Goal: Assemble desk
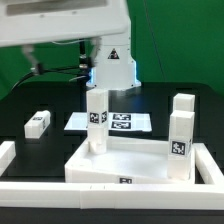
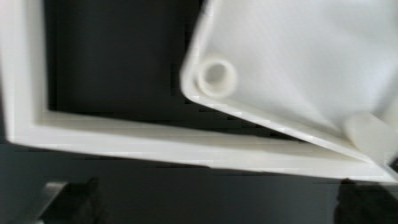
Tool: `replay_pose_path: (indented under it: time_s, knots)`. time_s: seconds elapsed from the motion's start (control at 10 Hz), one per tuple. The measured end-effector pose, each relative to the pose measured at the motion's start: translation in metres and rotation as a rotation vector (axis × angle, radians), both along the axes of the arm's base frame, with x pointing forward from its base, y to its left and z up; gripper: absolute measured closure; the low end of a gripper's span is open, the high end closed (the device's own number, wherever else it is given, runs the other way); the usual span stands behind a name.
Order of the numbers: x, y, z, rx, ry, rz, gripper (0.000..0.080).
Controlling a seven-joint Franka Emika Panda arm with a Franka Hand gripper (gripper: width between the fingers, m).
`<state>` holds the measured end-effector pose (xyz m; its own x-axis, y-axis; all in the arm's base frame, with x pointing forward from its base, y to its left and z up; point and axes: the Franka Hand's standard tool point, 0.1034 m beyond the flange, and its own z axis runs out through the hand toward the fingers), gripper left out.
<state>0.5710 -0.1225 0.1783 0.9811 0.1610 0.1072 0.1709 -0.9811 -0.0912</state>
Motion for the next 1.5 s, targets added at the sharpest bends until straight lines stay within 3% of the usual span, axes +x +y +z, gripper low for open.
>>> replay_pose_path:
  time_s: [0.1, 0.5, 0.7, 0.9, 1.0, 1.2, 1.3, 1.4, 1.5]
  knots:
    - [-0.009, -0.018, -0.003, 0.007, -0.005, -0.009, 0.0150]
    - [-0.014, -0.010, -0.010, 0.006, 0.101, -0.026, 0.0150]
    - [-0.029, -0.026, -0.048, -0.003, 0.268, -0.085, 0.0150]
    - [-0.064, -0.041, -0.074, 0.014, 0.441, -0.121, 0.0150]
    - [-0.077, -0.048, -0.076, 0.037, 0.547, -0.138, 0.0150]
    - [-0.067, -0.042, -0.077, 0.027, 0.612, -0.114, 0.0150]
    - [-0.075, -0.039, -0.078, 0.041, 0.687, -0.106, 0.0150]
    - [-0.077, -0.041, -0.082, 0.039, 0.755, -0.095, 0.0150]
    - [-0.087, -0.051, -0.099, 0.030, 0.799, -0.109, 0.0150]
